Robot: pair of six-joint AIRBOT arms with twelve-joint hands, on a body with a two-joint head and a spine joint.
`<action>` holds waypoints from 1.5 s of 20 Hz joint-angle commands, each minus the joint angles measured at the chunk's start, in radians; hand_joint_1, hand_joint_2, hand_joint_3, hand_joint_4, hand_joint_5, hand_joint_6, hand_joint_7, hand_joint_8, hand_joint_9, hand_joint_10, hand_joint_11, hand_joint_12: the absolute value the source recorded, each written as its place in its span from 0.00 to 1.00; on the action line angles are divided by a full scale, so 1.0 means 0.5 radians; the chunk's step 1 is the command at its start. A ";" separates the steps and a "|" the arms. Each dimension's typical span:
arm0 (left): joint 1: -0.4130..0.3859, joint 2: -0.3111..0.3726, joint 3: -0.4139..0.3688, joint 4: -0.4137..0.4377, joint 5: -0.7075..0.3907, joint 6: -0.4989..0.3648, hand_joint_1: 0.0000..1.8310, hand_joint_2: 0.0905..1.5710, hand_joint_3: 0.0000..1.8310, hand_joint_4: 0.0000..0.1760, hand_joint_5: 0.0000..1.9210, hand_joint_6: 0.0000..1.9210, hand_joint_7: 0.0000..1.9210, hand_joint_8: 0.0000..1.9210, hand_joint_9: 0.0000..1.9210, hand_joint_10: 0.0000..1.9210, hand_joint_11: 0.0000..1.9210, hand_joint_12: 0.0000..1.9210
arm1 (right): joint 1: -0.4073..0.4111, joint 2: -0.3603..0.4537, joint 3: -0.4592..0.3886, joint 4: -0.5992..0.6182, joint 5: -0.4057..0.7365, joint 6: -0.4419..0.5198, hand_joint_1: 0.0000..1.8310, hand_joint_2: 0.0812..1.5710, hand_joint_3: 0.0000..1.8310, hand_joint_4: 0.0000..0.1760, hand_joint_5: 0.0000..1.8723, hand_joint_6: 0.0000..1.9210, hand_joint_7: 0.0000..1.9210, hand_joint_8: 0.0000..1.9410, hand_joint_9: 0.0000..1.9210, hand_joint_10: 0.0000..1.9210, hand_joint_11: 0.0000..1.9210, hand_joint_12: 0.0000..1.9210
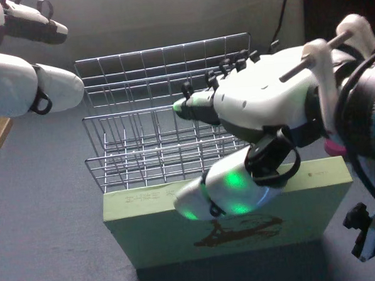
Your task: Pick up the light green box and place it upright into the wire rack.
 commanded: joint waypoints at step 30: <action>0.028 0.030 0.103 0.188 -0.137 0.045 0.00 0.78 0.00 0.54 0.12 0.00 0.10 0.00 0.09 0.00 0.00 0.30 | -0.115 -0.157 0.135 -0.005 0.170 -0.123 0.47 0.59 0.00 0.00 0.23 0.00 0.24 0.00 0.22 0.01 0.03 0.54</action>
